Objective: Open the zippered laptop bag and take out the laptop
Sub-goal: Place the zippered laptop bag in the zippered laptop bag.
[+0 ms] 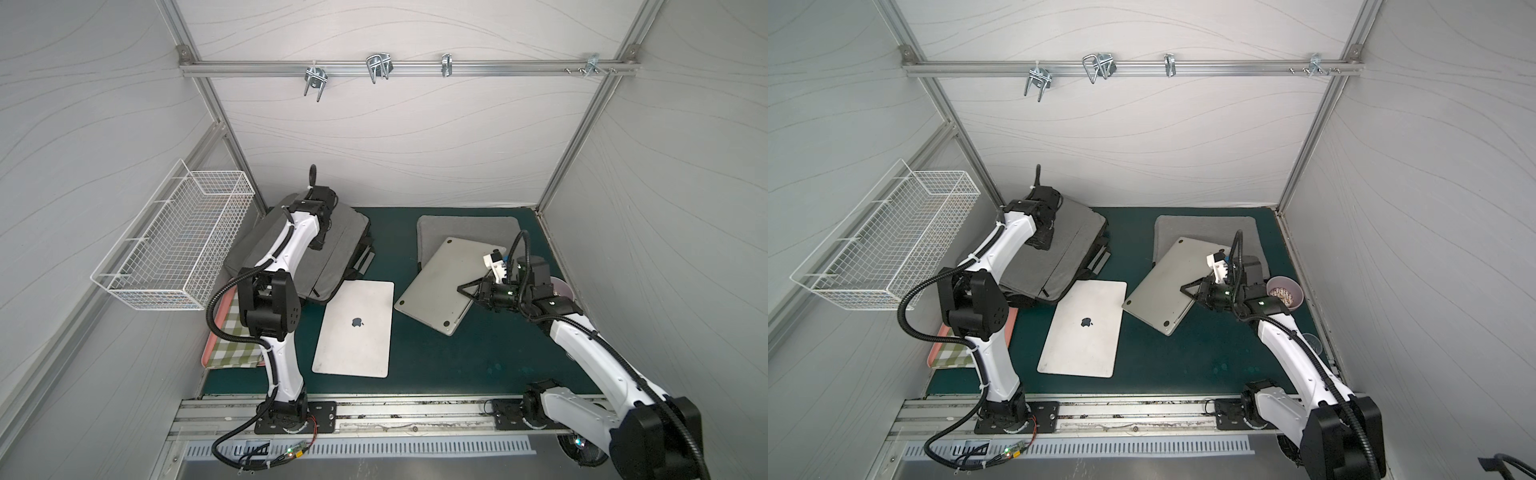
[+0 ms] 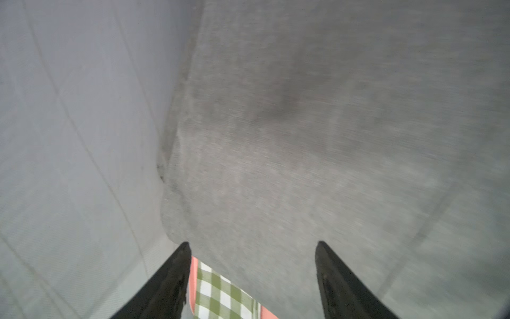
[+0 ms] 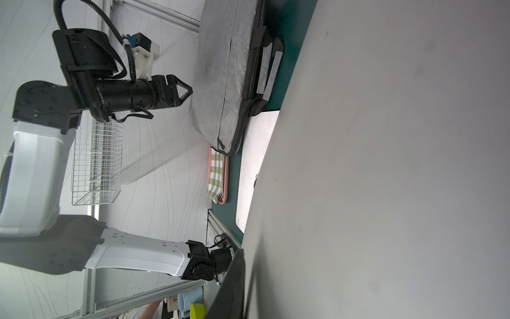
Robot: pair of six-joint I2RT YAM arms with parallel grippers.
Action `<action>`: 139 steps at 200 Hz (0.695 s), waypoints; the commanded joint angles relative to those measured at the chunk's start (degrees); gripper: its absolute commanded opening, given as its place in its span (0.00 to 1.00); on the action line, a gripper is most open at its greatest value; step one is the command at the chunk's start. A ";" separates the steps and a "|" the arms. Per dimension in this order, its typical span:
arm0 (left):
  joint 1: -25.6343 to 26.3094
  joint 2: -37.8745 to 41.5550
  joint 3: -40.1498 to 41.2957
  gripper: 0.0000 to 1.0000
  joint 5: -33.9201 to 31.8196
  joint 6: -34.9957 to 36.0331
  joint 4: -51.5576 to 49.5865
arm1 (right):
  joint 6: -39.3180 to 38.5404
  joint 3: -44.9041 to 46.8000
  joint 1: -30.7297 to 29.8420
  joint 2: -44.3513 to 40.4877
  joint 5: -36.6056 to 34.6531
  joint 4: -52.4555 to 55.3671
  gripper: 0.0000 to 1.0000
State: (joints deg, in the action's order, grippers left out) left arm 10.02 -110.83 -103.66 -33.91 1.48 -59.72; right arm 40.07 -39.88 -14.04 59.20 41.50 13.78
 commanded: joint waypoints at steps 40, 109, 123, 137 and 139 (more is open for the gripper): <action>12.59 -2.71 2.49 0.77 5.48 -7.46 -1.32 | -3.16 -2.34 2.53 -3.78 4.57 -5.48 0.00; 15.47 -11.14 6.25 0.78 -5.67 -6.23 7.47 | -3.05 -1.27 2.72 -4.27 4.57 -6.04 0.00; 15.46 -13.31 5.19 0.78 -7.00 -5.52 7.99 | -2.87 -1.08 2.73 -4.27 4.58 -6.30 0.00; 15.47 -14.58 5.23 0.78 -9.83 -4.25 9.65 | -2.77 -1.08 2.76 -4.39 4.63 -6.22 0.00; 15.47 -14.77 5.29 0.78 -10.38 -4.10 9.83 | -2.73 -1.10 2.79 -4.36 4.53 -6.22 0.00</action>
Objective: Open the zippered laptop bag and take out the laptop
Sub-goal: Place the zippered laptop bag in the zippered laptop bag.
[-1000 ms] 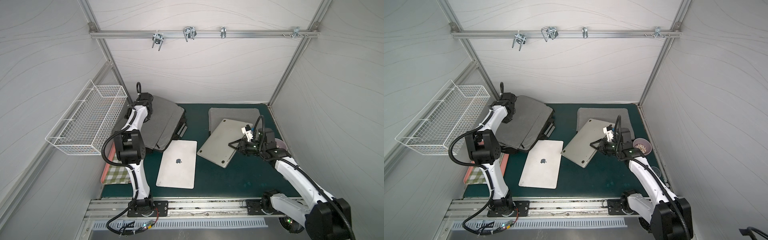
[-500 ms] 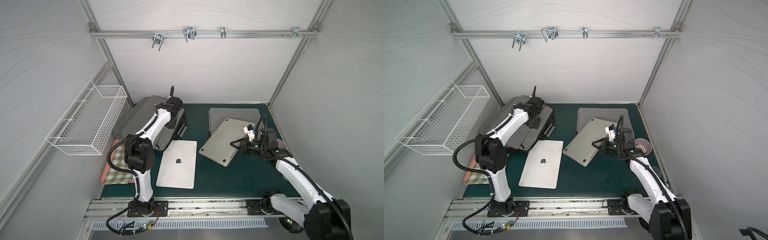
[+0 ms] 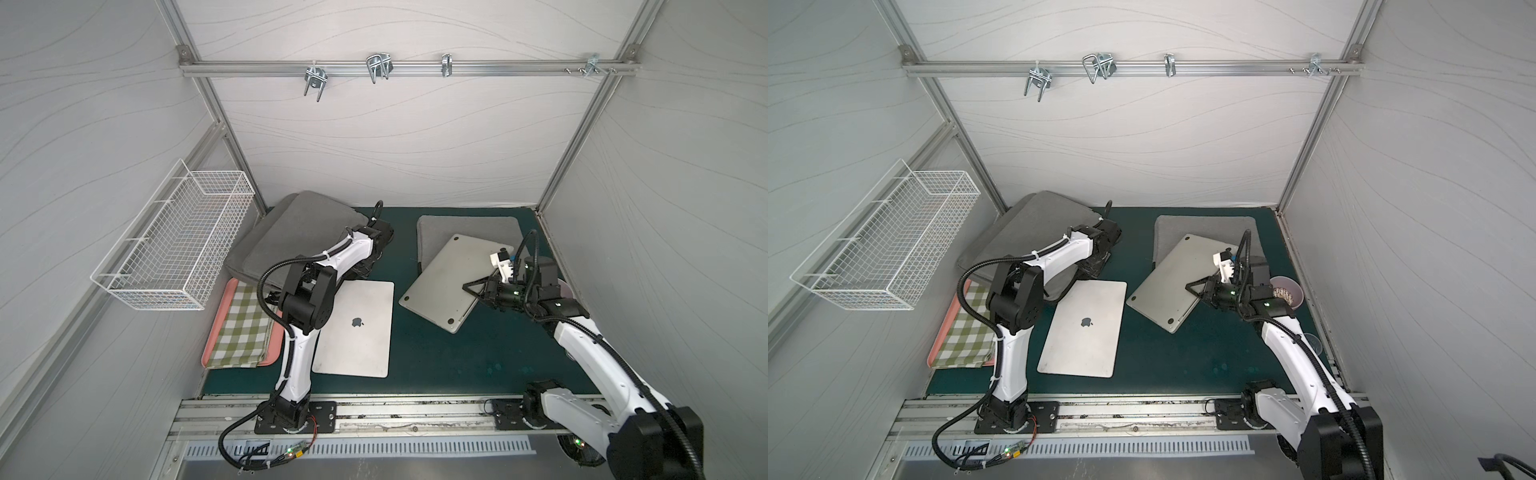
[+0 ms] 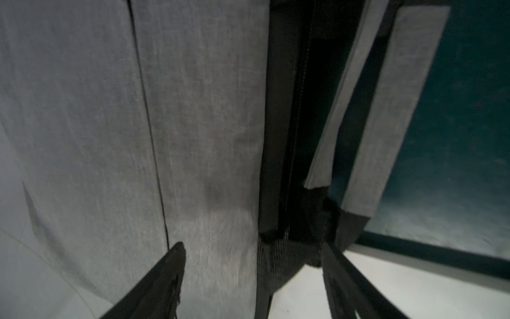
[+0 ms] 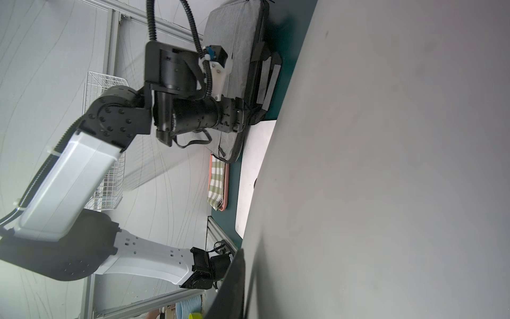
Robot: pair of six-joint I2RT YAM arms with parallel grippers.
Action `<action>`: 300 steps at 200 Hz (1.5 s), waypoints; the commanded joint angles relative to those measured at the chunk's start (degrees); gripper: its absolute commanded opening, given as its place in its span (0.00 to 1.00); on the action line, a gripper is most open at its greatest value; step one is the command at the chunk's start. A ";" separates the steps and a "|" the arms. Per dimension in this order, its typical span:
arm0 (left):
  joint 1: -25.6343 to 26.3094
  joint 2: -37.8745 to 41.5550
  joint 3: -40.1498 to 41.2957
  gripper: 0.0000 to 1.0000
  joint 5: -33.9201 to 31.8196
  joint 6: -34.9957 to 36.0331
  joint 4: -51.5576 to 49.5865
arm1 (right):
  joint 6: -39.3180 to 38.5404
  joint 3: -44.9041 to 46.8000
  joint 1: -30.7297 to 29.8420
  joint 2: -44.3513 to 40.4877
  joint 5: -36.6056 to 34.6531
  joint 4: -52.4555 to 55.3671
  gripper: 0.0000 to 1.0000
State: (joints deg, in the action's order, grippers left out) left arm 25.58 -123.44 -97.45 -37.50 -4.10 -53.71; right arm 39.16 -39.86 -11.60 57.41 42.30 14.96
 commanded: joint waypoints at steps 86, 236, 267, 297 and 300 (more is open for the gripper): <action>-5.31 -2.65 -2.26 0.70 -14.64 5.68 6.38 | -1.65 -0.62 0.34 -2.39 3.70 -7.71 0.00; -14.69 -2.87 -10.33 0.71 -9.35 12.86 0.22 | -1.01 -0.48 0.17 -1.92 3.50 -9.13 0.00; -14.18 -0.65 -12.69 0.75 -2.54 11.19 -4.43 | -1.17 -0.88 -0.01 -0.90 4.35 -10.40 0.00; -13.29 4.60 -12.81 0.76 10.57 6.86 -7.11 | -2.95 -2.21 -2.18 0.27 4.69 -10.68 0.00; -13.28 5.16 -12.73 0.77 12.56 6.35 -7.49 | -3.01 -2.23 -2.34 0.38 4.76 -10.87 0.00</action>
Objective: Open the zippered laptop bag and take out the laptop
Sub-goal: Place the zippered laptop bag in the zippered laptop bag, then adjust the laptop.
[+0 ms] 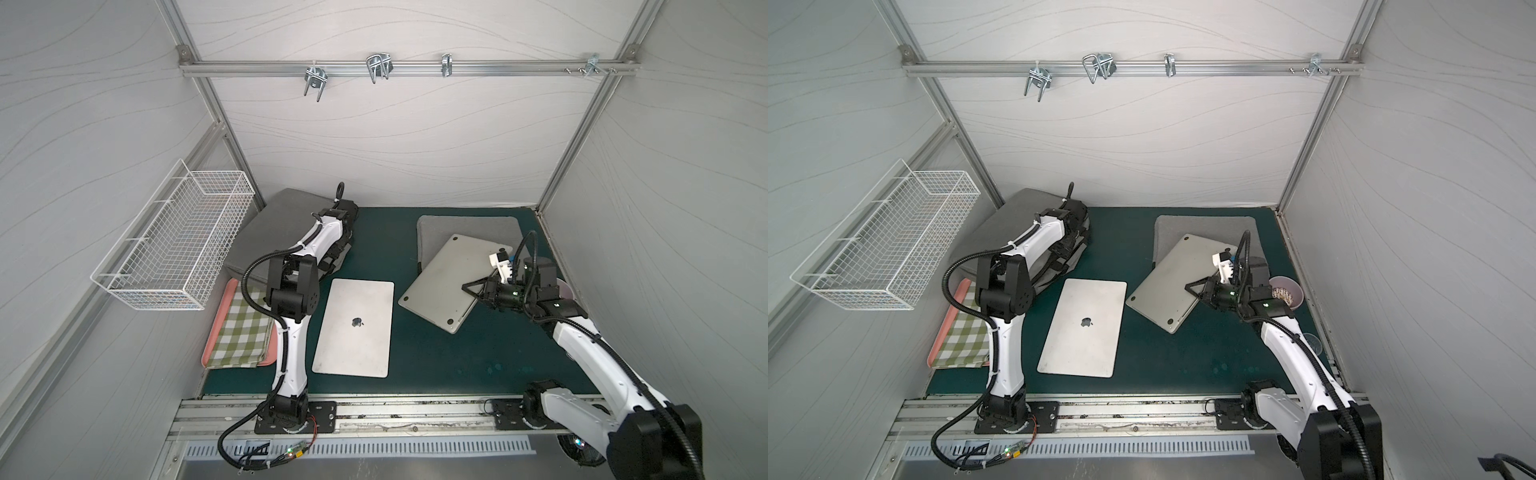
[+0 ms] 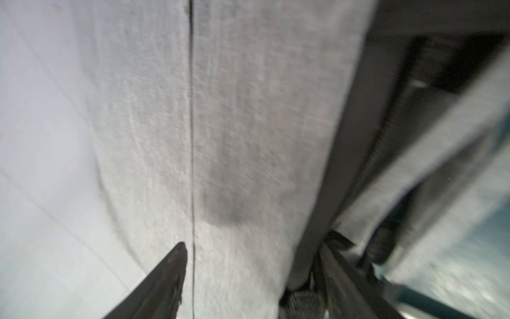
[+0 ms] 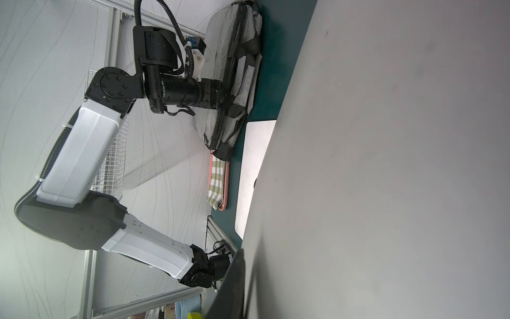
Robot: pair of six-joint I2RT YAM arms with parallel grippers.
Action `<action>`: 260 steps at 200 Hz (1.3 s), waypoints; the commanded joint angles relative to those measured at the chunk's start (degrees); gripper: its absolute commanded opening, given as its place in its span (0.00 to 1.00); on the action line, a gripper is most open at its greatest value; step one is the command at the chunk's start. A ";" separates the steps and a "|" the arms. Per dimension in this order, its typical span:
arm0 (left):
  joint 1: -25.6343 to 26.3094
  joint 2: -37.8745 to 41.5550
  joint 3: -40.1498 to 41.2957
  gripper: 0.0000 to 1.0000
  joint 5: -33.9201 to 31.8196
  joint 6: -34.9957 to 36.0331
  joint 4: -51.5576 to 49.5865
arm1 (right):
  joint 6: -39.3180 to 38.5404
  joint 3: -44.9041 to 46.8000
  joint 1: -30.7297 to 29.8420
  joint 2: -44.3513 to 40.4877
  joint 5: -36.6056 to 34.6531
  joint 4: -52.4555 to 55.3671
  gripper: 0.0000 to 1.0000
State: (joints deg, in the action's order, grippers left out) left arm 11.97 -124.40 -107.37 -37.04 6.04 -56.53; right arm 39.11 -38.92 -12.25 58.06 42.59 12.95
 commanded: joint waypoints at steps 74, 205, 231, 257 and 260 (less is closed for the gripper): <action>4.20 22.87 10.88 0.99 47.58 -11.78 -2.46 | -7.48 -2.33 -3.03 1.44 7.32 -11.52 0.00; 6.02 32.18 26.85 0.83 92.98 -26.85 20.74 | -6.04 -9.41 -2.56 6.60 18.61 -20.59 0.00; 4.03 31.42 24.33 0.80 94.70 -25.54 18.38 | 1.01 -10.38 -1.09 9.06 22.17 -29.25 0.00; 3.06 30.90 21.37 0.77 98.35 -27.11 18.61 | 7.60 -11.56 -0.78 11.42 25.05 -36.51 0.00; 3.13 30.89 21.01 0.76 98.79 -27.24 18.65 | 7.84 -11.72 -0.83 11.52 25.18 -36.84 0.00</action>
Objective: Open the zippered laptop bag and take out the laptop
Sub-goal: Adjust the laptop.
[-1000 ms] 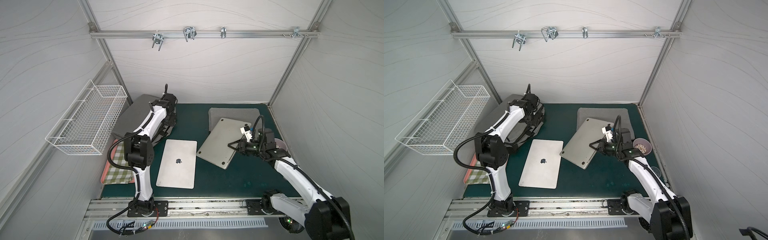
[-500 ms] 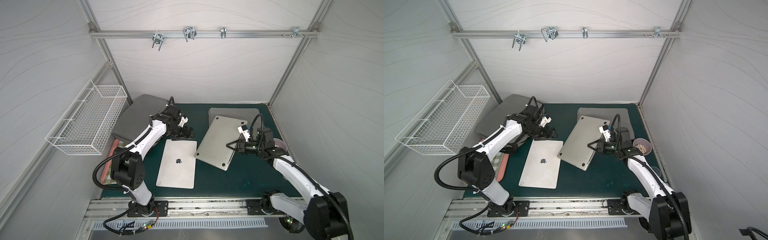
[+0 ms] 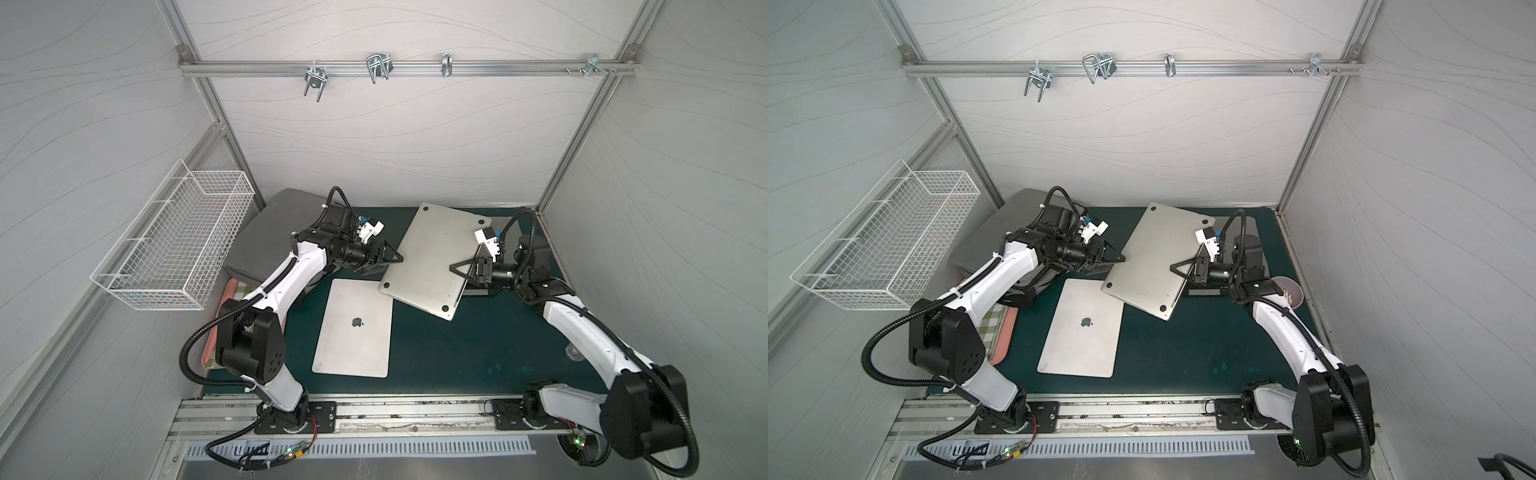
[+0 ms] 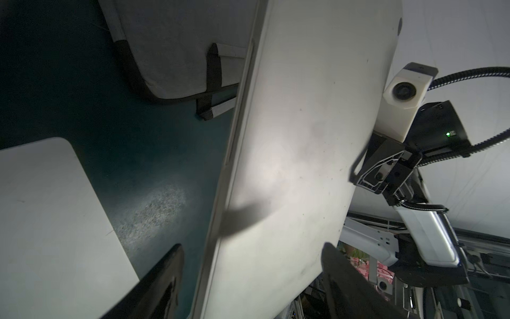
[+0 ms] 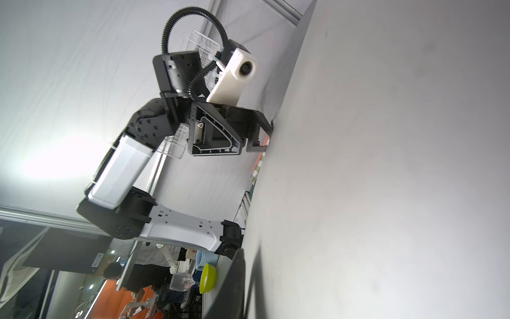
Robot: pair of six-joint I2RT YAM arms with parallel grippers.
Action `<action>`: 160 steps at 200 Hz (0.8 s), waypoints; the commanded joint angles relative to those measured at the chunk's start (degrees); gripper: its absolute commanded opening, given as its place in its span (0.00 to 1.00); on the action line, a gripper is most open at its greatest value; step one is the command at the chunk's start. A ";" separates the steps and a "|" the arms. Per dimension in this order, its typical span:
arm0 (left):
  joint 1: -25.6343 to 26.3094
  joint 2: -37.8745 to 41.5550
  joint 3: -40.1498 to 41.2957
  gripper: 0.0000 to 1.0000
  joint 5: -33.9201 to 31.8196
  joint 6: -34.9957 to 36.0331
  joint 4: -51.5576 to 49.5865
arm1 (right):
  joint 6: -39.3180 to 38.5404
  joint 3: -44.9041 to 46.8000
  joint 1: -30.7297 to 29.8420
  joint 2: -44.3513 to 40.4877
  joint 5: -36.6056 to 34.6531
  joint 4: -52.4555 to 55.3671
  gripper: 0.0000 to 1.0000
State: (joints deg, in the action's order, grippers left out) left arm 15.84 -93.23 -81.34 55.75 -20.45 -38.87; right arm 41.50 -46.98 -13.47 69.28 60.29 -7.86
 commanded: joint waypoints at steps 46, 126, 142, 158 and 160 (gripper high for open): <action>-0.61 1.61 -4.08 0.63 13.69 -8.44 8.81 | 13.94 -4.95 0.58 3.89 8.80 -25.90 0.00; 2.09 3.81 -3.06 0.42 17.63 -20.79 19.75 | 12.69 -7.90 -0.59 6.94 10.21 -26.84 0.00; 2.09 4.19 -1.52 0.29 18.73 -26.62 26.25 | 11.98 -8.27 -0.62 7.34 10.28 -26.09 0.00; 2.09 4.87 0.17 0.27 18.64 -31.73 31.88 | 11.18 -8.43 -0.43 7.94 10.23 -25.33 0.00; 2.09 4.96 0.38 0.27 18.62 -32.24 32.58 | 11.16 -8.47 -0.44 8.06 10.20 -25.34 0.00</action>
State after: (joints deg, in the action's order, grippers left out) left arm 16.99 -91.24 -81.60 70.83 -41.95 -19.51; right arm 56.53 -53.19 -13.39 76.71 70.63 -28.75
